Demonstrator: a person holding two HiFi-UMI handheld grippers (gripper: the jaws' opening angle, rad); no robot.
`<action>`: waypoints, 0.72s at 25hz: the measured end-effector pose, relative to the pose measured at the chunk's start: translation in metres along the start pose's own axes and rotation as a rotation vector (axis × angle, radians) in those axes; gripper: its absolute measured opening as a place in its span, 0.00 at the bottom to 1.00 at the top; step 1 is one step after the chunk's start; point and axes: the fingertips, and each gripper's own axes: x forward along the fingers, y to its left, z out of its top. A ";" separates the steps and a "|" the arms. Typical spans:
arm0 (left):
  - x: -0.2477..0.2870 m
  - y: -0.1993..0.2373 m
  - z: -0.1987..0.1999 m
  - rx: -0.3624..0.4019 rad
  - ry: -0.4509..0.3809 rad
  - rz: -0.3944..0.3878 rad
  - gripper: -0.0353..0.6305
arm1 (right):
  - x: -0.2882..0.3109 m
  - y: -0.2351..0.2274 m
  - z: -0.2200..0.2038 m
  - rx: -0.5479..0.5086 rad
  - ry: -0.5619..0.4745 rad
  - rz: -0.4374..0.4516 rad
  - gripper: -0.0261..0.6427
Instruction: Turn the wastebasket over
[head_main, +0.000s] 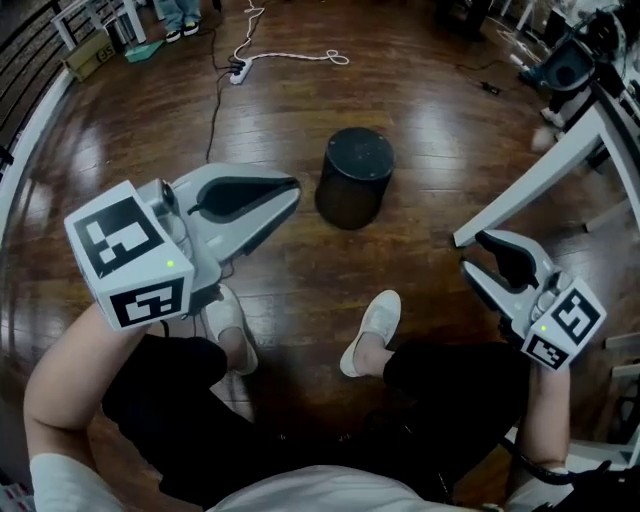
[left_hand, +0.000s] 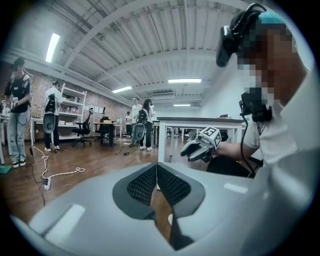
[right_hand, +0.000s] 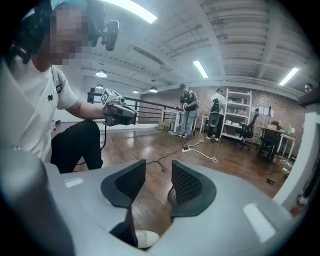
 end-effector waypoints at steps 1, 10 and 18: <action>-0.006 -0.007 -0.003 0.010 -0.002 -0.001 0.06 | -0.001 0.001 -0.001 0.012 -0.010 0.002 0.29; -0.021 -0.030 -0.039 -0.051 0.007 0.000 0.08 | 0.005 0.027 -0.003 -0.036 -0.011 0.075 0.28; -0.031 -0.029 -0.072 -0.034 -0.003 0.050 0.08 | 0.011 0.037 -0.020 -0.102 -0.010 0.063 0.27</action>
